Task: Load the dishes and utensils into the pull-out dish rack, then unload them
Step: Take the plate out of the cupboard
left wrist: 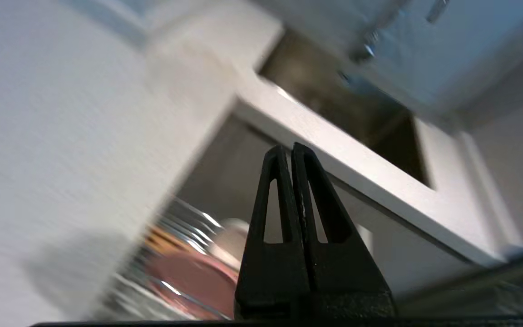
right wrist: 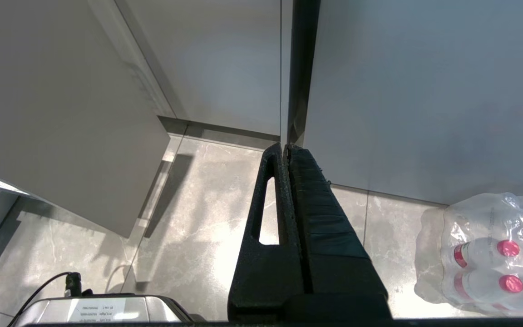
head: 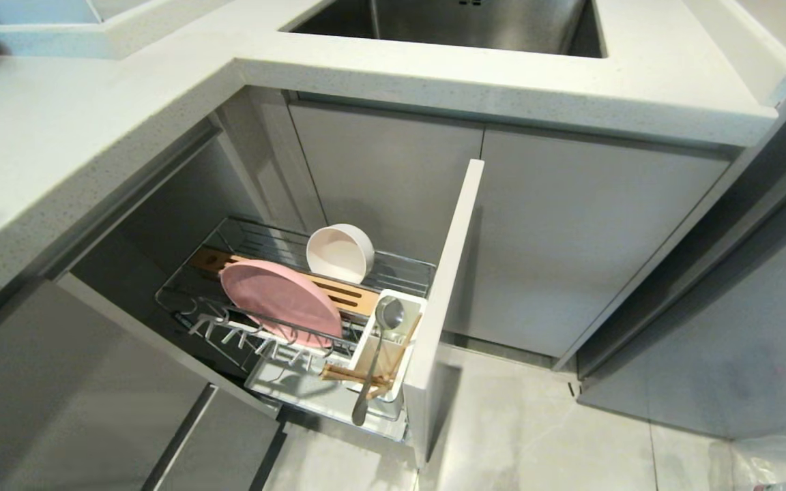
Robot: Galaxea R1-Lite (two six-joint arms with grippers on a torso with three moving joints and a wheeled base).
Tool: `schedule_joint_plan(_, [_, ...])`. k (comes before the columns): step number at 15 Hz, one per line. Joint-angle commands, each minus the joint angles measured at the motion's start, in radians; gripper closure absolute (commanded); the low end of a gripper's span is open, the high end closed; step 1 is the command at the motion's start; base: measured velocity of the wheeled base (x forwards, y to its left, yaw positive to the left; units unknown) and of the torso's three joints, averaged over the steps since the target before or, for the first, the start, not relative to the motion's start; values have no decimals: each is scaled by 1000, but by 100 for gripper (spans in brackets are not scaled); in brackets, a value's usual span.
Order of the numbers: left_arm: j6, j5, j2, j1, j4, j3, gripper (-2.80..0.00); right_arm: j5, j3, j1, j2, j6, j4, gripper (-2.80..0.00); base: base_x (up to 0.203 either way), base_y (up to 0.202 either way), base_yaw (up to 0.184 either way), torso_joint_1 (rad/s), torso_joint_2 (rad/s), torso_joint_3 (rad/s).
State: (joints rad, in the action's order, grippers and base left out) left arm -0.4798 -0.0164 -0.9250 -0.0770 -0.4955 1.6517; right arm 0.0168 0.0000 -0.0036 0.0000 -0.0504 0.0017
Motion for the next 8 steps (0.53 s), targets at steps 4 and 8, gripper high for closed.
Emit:
schedule_joint_plan(4, [-239,52,-166,-258,-229,27,0,0,2,1,0,0,0,0,0,0,0,0,0,0])
schedule_joint_plan(8, [-350,181,-289,-430,-260,-33,0,0,2,1,0,0,0,0,0,0,0,0,0,0])
